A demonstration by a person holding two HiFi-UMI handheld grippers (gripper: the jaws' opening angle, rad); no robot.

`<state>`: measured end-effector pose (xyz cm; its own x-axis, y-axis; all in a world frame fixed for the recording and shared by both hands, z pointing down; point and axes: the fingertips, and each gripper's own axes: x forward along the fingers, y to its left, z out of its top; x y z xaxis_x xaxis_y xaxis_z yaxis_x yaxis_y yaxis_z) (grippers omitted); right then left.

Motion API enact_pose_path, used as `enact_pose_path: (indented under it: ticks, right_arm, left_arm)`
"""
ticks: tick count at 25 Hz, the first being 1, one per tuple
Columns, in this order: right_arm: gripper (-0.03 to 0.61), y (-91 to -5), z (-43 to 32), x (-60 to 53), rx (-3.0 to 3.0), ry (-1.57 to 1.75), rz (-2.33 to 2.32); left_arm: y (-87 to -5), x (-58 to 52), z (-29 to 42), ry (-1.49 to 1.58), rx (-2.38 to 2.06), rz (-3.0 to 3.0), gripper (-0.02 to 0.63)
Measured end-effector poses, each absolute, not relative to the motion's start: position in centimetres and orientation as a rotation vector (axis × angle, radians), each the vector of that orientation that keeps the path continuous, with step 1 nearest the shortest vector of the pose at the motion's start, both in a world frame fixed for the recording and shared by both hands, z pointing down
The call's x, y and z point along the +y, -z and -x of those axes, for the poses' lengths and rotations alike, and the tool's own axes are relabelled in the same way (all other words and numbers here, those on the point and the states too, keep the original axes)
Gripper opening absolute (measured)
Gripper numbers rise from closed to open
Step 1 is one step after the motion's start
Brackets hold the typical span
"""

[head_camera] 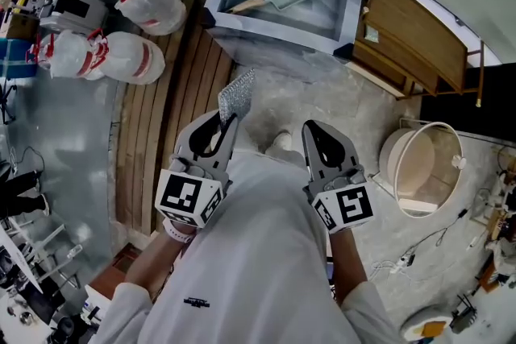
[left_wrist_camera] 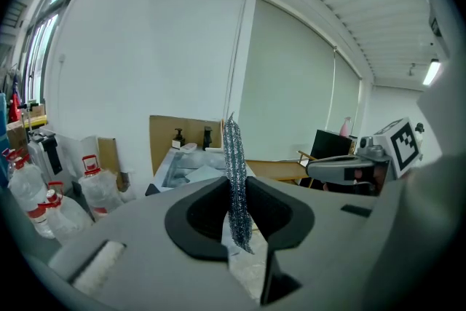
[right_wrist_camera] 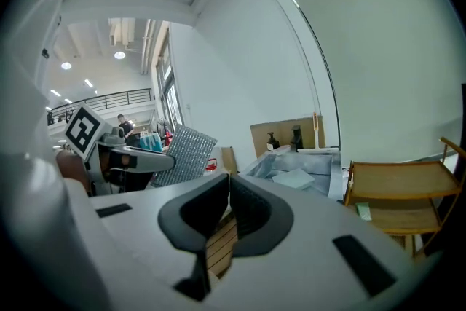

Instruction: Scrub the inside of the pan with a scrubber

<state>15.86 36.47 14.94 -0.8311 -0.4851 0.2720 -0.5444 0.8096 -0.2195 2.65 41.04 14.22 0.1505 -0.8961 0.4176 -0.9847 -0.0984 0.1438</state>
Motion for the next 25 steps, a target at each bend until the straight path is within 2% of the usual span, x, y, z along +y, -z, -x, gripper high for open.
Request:
enact_pose_path:
  ticks: [6, 10, 25]
  right_arm:
    - [0.009, -14.7, -16.2, 33.5, -2.774, -0.425, -0.854]
    - [0.009, -15.3, -14.0, 30.5, -2.745, -0.436, -0.889]
    - [0.010, -12.5, 4.3, 17.8, -2.658, -0.394, -1.068]
  left_arm:
    - [-14.3, 38.8, -2.2, -0.314, -1.785, -2.060, 0.075]
    - [-15.0, 35.7, 0.0, -0.295, -1.758, -2.077, 0.075]
    - [-13.9, 21.0, 17.1, -0.230, -1.574, -2.223, 0.075]
